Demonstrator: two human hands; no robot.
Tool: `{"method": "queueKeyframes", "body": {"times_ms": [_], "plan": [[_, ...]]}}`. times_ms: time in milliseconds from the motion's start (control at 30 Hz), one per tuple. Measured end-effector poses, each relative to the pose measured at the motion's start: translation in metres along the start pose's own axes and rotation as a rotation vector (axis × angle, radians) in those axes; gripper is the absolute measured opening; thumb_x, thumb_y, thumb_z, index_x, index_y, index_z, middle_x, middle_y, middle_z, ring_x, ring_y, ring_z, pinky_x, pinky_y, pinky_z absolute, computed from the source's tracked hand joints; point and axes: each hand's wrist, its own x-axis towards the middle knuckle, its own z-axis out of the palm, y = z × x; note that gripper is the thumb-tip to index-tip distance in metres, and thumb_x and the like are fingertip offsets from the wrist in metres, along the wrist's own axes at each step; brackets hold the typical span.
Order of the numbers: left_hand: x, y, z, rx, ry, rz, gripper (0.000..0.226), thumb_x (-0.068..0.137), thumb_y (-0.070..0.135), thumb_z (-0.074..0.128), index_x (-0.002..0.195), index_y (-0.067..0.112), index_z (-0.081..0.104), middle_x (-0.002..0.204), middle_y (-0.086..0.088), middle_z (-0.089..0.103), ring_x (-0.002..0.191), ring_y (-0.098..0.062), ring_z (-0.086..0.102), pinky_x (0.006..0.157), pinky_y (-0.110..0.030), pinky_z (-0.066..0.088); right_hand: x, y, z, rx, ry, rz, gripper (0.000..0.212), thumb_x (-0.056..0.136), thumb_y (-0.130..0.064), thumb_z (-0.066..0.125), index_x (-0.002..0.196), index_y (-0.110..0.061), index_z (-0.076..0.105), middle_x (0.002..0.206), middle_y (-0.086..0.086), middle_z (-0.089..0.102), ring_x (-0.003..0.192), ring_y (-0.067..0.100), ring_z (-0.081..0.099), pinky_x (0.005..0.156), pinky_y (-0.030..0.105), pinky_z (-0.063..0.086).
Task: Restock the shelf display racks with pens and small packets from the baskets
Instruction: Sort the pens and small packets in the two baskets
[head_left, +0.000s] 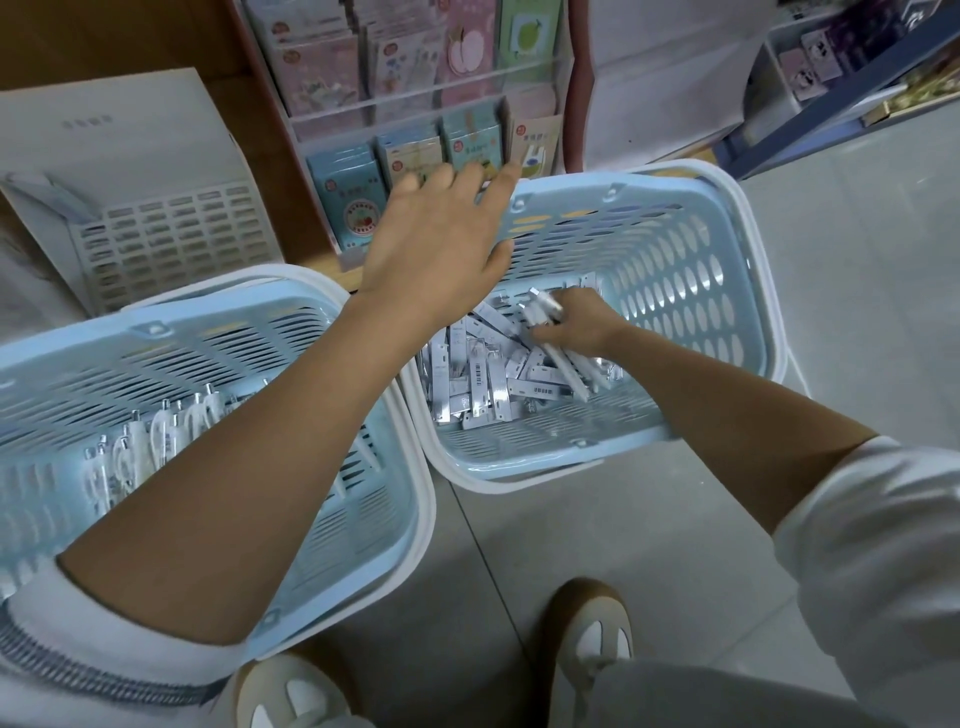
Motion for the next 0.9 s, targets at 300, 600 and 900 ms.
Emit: {"method": "queueKeyframes", "body": {"times_ms": [300, 600, 900], "plan": [[0.000, 0.000, 0.000, 0.007, -0.001, 0.002, 0.061, 0.100, 0.043, 0.034, 0.152, 0.015, 0.020, 0.138, -0.011, 0.046, 0.123, -0.031, 0.044, 0.098, -0.046, 0.035, 0.012, 0.011, -0.004, 0.030, 0.056, 0.174, 0.047, 0.075, -0.043, 0.077, 0.089, -0.012, 0.045, 0.075, 0.000, 0.047, 0.070, 0.017, 0.047, 0.052, 0.026, 0.033], [0.000, -0.001, 0.000, 0.011, -0.007, 0.003, 0.061, 0.099, 0.043, 0.034, 0.152, 0.015, 0.020, 0.138, -0.011, 0.046, 0.122, -0.031, 0.045, 0.099, -0.046, 0.036, 0.005, 0.008, -0.009, 0.167, 0.007, 0.110, 0.058, 0.069, -0.045, 0.081, 0.090, -0.004, 0.046, 0.069, 0.001, 0.045, 0.059, 0.013, 0.041, 0.054, 0.027, 0.034], [-0.013, -0.001, -0.017, -0.139, -0.010, -0.012, 0.057, 0.101, 0.034, 0.041, 0.152, 0.015, 0.027, 0.150, -0.011, 0.038, 0.135, -0.032, 0.036, 0.111, -0.044, 0.024, -0.054, -0.018, -0.059, 0.456, 0.011, -0.146, 0.049, 0.066, -0.046, 0.083, 0.086, -0.012, 0.055, 0.068, 0.007, 0.050, 0.062, 0.017, 0.047, 0.059, 0.029, 0.041]]}}
